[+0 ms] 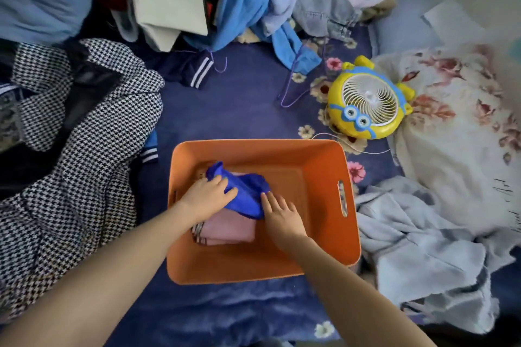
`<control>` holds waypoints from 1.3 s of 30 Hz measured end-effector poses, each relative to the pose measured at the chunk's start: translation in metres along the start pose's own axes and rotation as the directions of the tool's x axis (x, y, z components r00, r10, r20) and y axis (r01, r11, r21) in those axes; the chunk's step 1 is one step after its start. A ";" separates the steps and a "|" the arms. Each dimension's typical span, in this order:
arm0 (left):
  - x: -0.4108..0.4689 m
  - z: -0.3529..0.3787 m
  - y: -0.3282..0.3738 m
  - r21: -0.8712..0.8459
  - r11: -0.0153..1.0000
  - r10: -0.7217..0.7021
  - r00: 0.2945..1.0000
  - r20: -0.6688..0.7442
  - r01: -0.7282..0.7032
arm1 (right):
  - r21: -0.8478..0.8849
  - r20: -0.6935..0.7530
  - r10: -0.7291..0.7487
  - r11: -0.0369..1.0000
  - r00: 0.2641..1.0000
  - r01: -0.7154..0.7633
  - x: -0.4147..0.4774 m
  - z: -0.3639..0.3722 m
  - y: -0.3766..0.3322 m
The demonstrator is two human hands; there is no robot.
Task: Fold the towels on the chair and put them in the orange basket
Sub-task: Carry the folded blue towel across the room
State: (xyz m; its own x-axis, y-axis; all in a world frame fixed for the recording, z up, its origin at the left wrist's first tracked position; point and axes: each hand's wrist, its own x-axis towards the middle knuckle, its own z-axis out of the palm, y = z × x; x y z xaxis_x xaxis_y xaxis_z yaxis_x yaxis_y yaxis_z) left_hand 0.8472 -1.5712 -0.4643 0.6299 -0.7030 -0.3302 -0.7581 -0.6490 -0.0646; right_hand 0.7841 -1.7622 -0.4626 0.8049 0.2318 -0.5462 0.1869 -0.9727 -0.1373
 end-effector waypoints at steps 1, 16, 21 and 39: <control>-0.002 0.011 0.003 -0.030 0.998 -0.056 0.996 0.071 0.058 | -0.002 0.057 -0.002 1.000 0.998 0.002 0.008 0.006 -0.003; 0.016 -0.031 -0.005 0.053 0.981 -0.191 0.981 0.037 0.189 | 0.167 -0.309 -0.063 0.979 0.949 0.119 0.015 -0.011 0.025; -0.007 0.002 0.023 0.025 0.969 -0.247 0.949 0.196 0.248 | 0.091 -0.033 -0.136 0.986 0.990 0.139 0.026 0.016 0.010; 0.022 0.090 0.042 -0.202 0.831 -0.327 0.749 0.576 0.518 | 0.097 0.268 0.043 0.993 0.963 -0.071 0.091 0.065 0.000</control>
State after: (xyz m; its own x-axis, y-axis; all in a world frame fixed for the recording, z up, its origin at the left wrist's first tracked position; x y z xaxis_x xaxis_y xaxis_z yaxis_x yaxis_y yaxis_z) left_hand 0.8144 -1.5876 -0.5586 0.6227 -0.1468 -0.7686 -0.2695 -0.9624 -0.0345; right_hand 0.8203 -1.7403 -0.5659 0.6321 0.1836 -0.7528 0.0736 -0.9814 -0.1775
